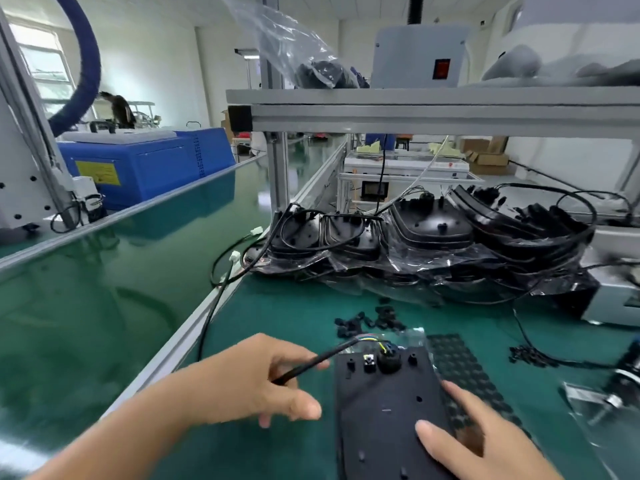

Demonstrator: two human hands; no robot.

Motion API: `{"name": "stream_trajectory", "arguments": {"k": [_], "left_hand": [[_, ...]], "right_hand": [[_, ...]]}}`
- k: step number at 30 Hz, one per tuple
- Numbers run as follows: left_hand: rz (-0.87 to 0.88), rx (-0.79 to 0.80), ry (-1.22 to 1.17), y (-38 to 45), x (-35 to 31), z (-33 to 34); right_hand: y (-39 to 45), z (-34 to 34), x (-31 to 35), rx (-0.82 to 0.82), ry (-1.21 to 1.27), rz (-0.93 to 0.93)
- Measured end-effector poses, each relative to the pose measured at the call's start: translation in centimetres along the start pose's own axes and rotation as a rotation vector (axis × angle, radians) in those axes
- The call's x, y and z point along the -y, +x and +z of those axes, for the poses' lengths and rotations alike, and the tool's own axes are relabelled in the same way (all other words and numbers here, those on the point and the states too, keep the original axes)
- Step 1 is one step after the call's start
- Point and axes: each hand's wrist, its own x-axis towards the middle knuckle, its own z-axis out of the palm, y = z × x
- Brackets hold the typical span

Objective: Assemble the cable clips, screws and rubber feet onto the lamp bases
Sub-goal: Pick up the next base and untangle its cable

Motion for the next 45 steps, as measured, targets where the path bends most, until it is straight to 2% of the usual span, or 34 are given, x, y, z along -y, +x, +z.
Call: {"name": "stream_trajectory", "arguments": {"k": [3, 5, 8, 10, 12, 13, 15, 17, 18, 20, 21, 23, 25, 27, 28, 31, 33, 36, 38, 40, 41, 45], "left_hand": [[0.043, -0.02, -0.059, 0.1, 0.3, -0.2], [0.054, -0.039, -0.095, 0.2, 0.2, 0.1], [0.107, -0.098, 0.058, 0.2, -0.6, 0.7], [0.17, -0.138, 0.211, 0.3, -1.8, 1.1], [0.187, -0.187, 0.296, 0.5, -3.0, 1.4], [0.164, -0.224, 0.301, 0.8, -3.4, 1.2], [0.101, -0.296, 0.234, 1.3, -3.3, -0.1], [0.035, -0.428, 0.136, 2.1, -1.6, -2.6], [-0.023, -0.567, 0.13, 2.8, -0.3, -3.9], [-0.276, -0.899, 0.236, 4.5, 3.0, -6.6], [-0.423, -0.978, 0.298, 5.1, 4.4, -7.4], [-0.63, -0.921, 0.351, 6.1, 6.5, -7.9], [-0.679, -0.831, 0.335, 6.8, 8.0, -7.5], [-0.68, -0.835, 0.257, 7.1, 8.5, -7.5], [-0.654, -0.857, 0.143, 7.1, 8.5, -7.6], [-0.402, -0.879, -0.608, 6.5, 6.5, -8.1], [-0.195, -0.782, -0.916, 5.6, 3.8, -8.5], [-0.043, -0.627, -1.022, 4.4, -0.5, -8.6], [0.008, -0.549, -1.015, 4.4, -2.3, -8.1], [0.03, -0.522, -0.986, 4.8, -3.0, -7.6], [0.02, -0.536, -0.985, 5.3, -3.1, -7.6], [-0.058, -0.671, -1.026, 7.6, -3.2, -9.1]], "right_hand": [[-1.1, -0.7, -0.2, -0.029, -0.151, 0.016], [-1.2, -1.0, -0.1, -0.039, -0.363, -0.021], [-0.8, -1.3, 1.1, -0.138, -0.698, -0.139], [-0.5, -1.0, 2.2, -0.275, -0.83, -0.341], [0.0, 0.0, 3.5, -0.413, -0.665, -0.648], [0.4, 0.8, 4.3, -0.429, -0.597, -0.769], [1.2, 2.5, 5.6, -0.327, -0.604, -0.875], [1.8, 3.6, 6.8, -0.223, -0.639, -0.876], [2.1, 3.9, 7.1, -0.186, -0.658, -0.867], [2.6, 4.6, 7.6, -0.124, -0.708, -0.844], [2.8, 5.0, 7.9, -0.098, -0.743, -0.835], [3.3, 6.1, 8.2, -0.048, -0.801, -0.84], [3.5, 6.9, 8.6, -0.028, -0.802, -0.85], [3.8, 7.2, 8.7, -0.03, -0.738, -0.844], [4.0, 7.3, 8.7, -0.026, -0.682, -0.83], [4.3, 7.4, 9.2, 0.035, -0.476, -0.726], [4.5, 7.5, 10.1, 0.106, -0.36, -0.647], [5.1, 8.2, 12.7, 0.171, -0.106, -0.494], [5.7, 8.7, 14.6, 0.249, 0.175, -0.375], [5.9, 9.0, 15.5, 0.346, 0.52, -0.242], [5.9, 9.1, 15.7, 0.338, 0.607, -0.215], [5.8, 9.5, 15.3, 0.236, 0.573, -0.219]]}}
